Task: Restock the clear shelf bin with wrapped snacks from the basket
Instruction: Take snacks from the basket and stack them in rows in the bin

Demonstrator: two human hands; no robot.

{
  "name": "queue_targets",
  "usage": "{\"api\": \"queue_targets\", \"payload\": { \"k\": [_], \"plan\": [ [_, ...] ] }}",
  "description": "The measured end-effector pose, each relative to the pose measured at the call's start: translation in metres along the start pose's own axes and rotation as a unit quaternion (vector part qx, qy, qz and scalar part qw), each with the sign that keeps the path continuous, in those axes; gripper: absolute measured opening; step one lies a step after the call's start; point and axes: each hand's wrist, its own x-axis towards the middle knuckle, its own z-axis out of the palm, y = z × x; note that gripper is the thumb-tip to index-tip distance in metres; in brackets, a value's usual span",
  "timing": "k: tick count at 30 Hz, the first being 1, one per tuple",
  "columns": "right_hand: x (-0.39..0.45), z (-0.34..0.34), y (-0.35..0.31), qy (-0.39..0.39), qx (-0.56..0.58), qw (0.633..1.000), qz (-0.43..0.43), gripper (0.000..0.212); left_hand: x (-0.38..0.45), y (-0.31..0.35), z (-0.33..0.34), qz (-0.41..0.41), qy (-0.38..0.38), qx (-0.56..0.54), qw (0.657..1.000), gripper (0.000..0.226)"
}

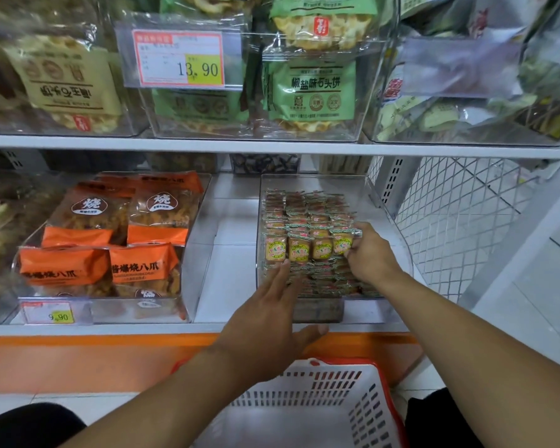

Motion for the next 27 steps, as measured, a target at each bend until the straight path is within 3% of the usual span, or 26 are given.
{"api": "queue_targets", "payload": {
  "k": [8, 13, 16, 19, 23, 27],
  "plan": [
    [-0.004, 0.002, -0.003, -0.004, -0.031, 1.0, 0.006, 0.058, 0.002, 0.0, 0.009, 0.002, -0.036, 0.053, 0.998, 0.094],
    [-0.009, -0.006, -0.011, 0.03, -0.053, 0.997, -0.052, 0.067, 0.007, 0.001, 0.009, -0.009, -0.046, 0.051, 0.998, 0.093],
    [-0.007, -0.006, -0.016, 0.031, -0.102, 0.988, -0.109, 0.05, 0.019, 0.005, 0.009, -0.001, -0.027, 0.047, 0.999, 0.096],
    [-0.003, -0.005, -0.018, 0.01, -0.113, 0.986, -0.12, 0.038, 0.04, 0.008, 0.006, 0.007, -0.017, 0.045, 0.999, 0.082],
    [0.006, -0.001, -0.015, 0.007, -0.081, 0.991, -0.103, 0.023, 0.062, 0.008, 0.01, -0.019, -0.084, 0.08, 0.993, 0.087],
    [0.013, 0.004, -0.012, -0.006, -0.058, 0.993, -0.103, 0.017, 0.071, 0.01, 0.013, -0.036, -0.106, 0.078, 0.991, 0.1]
  ]
}}
